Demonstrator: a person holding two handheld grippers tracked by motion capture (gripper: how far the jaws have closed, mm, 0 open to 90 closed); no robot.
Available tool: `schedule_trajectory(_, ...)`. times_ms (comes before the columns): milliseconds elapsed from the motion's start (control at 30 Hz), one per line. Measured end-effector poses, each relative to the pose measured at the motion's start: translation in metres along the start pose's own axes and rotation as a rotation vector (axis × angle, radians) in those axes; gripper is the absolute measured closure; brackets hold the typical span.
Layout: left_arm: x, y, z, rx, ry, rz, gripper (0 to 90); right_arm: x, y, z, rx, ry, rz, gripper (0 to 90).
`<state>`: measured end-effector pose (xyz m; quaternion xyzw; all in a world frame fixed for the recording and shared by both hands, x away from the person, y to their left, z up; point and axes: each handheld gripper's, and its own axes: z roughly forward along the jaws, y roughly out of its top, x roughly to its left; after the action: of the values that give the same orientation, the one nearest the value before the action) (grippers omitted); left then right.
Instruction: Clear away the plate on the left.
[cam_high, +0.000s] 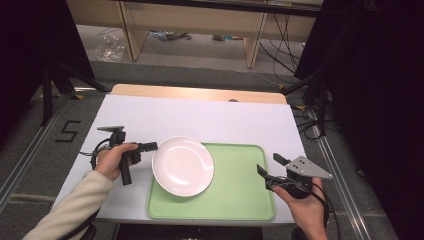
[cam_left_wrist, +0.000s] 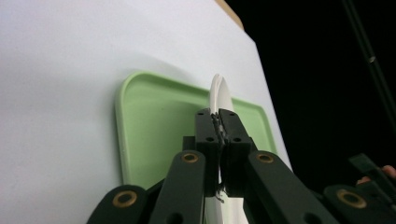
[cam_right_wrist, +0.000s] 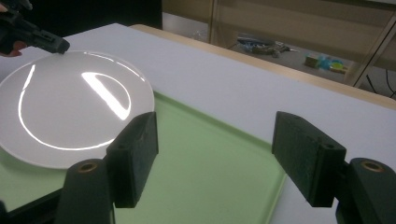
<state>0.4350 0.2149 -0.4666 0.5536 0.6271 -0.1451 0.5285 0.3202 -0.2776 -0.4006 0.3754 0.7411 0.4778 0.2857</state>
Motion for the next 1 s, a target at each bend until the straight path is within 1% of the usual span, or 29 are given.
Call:
schedule_trajectory(33, 0.0, -0.001, 0.001, 0.005, -0.005, -0.002, 87.1, 0.0, 0.0, 0.0, 0.0, 0.0, 0.0, 32.4)
schedule_trajectory(67, -0.001, -0.002, 0.003, 0.017, 0.002, 0.002, 87.1, 0.0, 0.0, 0.0, -0.003, 0.001, -0.002, 32.4)
schedule_trajectory(100, -0.001, -0.004, 0.006, 0.024, 0.007, 0.015, 87.0, 0.0, 0.0, 0.0, 0.001, 0.001, -0.002, 32.4)
schedule_trajectory(133, -0.001, -0.004, 0.006, 0.024, 0.007, 0.015, 87.0, 0.0, 0.0, 0.0, 0.001, 0.001, -0.002, 32.4)
schedule_trajectory(167, -0.001, -0.006, 0.01, 0.04, -0.001, 0.029, 87.0, 0.001, 0.0, 0.001, -0.005, -0.003, -0.002, 32.4)
schedule_trajectory(200, -0.001, -0.006, 0.01, 0.04, -0.001, 0.029, 87.0, 0.001, 0.0, 0.0, -0.005, -0.002, -0.002, 32.4)
schedule_trajectory(233, -0.001, -0.009, 0.014, 0.056, 0.006, 0.025, 87.0, 0.001, 0.0, 0.0, -0.006, -0.002, -0.002, 32.4)
schedule_trajectory(267, -0.001, -0.009, 0.014, 0.056, 0.006, 0.025, 86.9, 0.001, 0.0, 0.0, -0.006, -0.002, -0.002, 32.4)
schedule_trajectory(300, -0.001, -0.01, 0.016, 0.062, 0.005, 0.033, 86.9, 0.001, 0.0, 0.0, -0.006, -0.003, -0.002, 32.4)
schedule_trajectory(333, 0.0, -0.011, 0.019, 0.078, -0.001, 0.059, 86.9, 0.001, 0.0, 0.0, -0.005, -0.003, -0.003, 32.4)
schedule_trajectory(400, 0.0, -0.012, 0.021, 0.084, -0.002, 0.061, 86.8, 0.0, 0.0, 0.0, -0.005, -0.003, -0.003, 32.4)
schedule_trajectory(433, -0.001, -0.014, 0.024, 0.093, 0.01, 0.074, 86.8, 0.001, 0.0, 0.001, -0.004, 0.0, -0.002, 32.4)
schedule_trajectory(467, -0.001, -0.014, 0.024, 0.093, 0.01, 0.074, 86.8, 0.001, 0.0, 0.0, 0.001, 0.003, 0.005, 32.4)
schedule_trajectory(533, -0.002, -0.017, 0.029, 0.106, 0.015, 0.096, 86.7, 0.001, 0.0, 0.0, 0.0, 0.002, 0.002, 32.4)
schedule_trajectory(567, -0.003, -0.018, 0.03, 0.11, 0.027, 0.106, 86.7, 0.001, 0.0, 0.001, -0.003, 0.0, -0.002, 32.4)
schedule_trajectory(600, -0.003, -0.018, 0.03, 0.11, 0.027, 0.106, 86.7, 0.001, 0.0, 0.001, -0.003, 0.0, -0.002, 32.4)
schedule_trajectory(633, -0.003, -0.019, 0.033, 0.124, 0.021, 0.117, 86.6, 0.001, 0.0, 0.0, -0.003, 0.0, -0.001, 32.4)
schedule_trajectory(733, -0.003, -0.022, 0.036, 0.133, 0.034, 0.121, 86.6, 0.001, 0.0, 0.0, -0.002, 0.001, -0.002, 32.4)
schedule_trajectory(767, -0.002, -0.024, 0.04, 0.159, 0.039, 0.131, 86.5, 0.002, 0.0, 0.0, 0.009, 0.01, 0.011, 32.4)
schedule_trajectory(800, -0.001, -0.025, 0.041, 0.167, 0.039, 0.141, 86.4, 0.002, 0.0, 0.0, 0.009, 0.011, 0.011, 32.4)
schedule_trajectory(833, -0.001, -0.025, 0.041, 0.167, 0.039, 0.141, 86.4, 0.002, 0.0, 0.0, 0.009, 0.011, 0.011, 32.4)
schedule_trajectory(867, -0.002, -0.026, 0.043, 0.169, 0.047, 0.142, 86.3, 0.002, 0.0, 0.0, 0.01, 0.011, 0.011, 32.3)
schedule_trajectory(933, -0.001, -0.028, 0.046, 0.186, 0.065, 0.163, 86.0, 0.002, 0.0, 0.0, 0.008, 0.01, 0.01, 32.3)
schedule_trajectory(967, -0.001, -0.029, 0.046, 0.193, 0.064, 0.169, 85.8, 0.002, 0.0, 0.0, 0.009, 0.01, 0.008, 32.4)
schedule_trajectory(1000, -0.002, -0.029, 0.047, 0.187, 0.068, 0.172, 85.7, 0.003, 0.001, 0.0, 0.011, 0.012, 0.014, 32.4)
